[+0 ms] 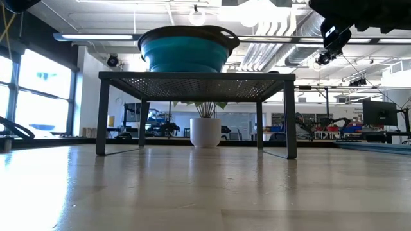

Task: Pick & Place Fruit
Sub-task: Put the pear into the blue strainer bowl on the shelf

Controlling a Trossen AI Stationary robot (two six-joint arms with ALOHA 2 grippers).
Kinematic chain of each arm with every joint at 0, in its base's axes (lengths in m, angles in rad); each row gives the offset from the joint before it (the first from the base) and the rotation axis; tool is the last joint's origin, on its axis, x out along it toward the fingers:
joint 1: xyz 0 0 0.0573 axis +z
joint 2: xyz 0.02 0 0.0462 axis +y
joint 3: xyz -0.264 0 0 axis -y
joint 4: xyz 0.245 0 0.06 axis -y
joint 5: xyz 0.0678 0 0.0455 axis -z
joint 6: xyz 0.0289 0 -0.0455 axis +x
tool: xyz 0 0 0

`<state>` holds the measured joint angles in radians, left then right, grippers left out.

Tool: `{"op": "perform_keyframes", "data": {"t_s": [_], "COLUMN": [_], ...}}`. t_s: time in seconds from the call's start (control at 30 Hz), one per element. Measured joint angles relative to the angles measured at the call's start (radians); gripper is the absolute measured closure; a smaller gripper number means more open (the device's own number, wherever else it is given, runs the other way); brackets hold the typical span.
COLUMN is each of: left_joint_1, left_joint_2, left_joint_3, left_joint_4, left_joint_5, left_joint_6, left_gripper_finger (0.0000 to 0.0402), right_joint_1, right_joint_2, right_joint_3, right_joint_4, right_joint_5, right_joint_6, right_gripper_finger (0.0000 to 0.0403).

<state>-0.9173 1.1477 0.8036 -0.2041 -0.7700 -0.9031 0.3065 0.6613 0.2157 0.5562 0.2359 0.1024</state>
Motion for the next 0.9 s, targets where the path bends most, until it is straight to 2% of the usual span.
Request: {"op": "perform_keyframes", "data": {"t_s": [0.6, 0.9], "left_joint_1": [0.000, 0.000], "left_joint_2": [0.000, 0.000], "left_joint_3": [0.000, 0.001], "left_joint_4": [-0.008, 0.054], "left_joint_5": [0.040, 0.044], "left_joint_6": [0.011, -0.061], "left_gripper_finger": [0.0401, 0.0401], "right_joint_1": [0.000, 0.000], "right_joint_2": [0.015, 0.015], "right_joint_3": [0.000, 0.000], "right_joint_4": [-0.044, -0.045], "right_joint_5": [0.000, -0.003], "right_joint_6": [0.008, 0.048], "right_gripper_finger": [0.0399, 0.0399]}}
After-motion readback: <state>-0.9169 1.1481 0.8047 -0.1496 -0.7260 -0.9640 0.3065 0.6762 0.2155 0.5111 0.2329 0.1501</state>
